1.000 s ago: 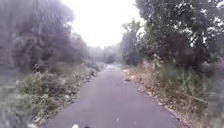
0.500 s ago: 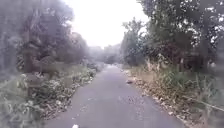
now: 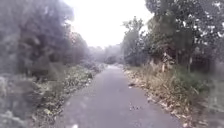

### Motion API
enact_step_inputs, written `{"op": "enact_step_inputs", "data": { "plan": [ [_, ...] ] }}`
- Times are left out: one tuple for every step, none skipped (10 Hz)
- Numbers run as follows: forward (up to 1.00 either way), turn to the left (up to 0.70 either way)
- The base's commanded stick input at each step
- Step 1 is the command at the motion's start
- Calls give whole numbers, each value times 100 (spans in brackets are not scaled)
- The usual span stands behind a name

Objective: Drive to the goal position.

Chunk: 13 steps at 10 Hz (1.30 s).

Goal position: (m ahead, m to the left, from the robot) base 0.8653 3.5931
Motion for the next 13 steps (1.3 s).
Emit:
{"op": "enact_step_inputs", "data": {
  "plan": [
    [60,0],
    [60,0],
    [60,0],
    [60,0],
    [60,0],
    [60,0],
    [60,0],
    [60,0],
    [60,0],
    [60,0],
    [60,0],
    [60,0],
    [60,0]
  ]
}}
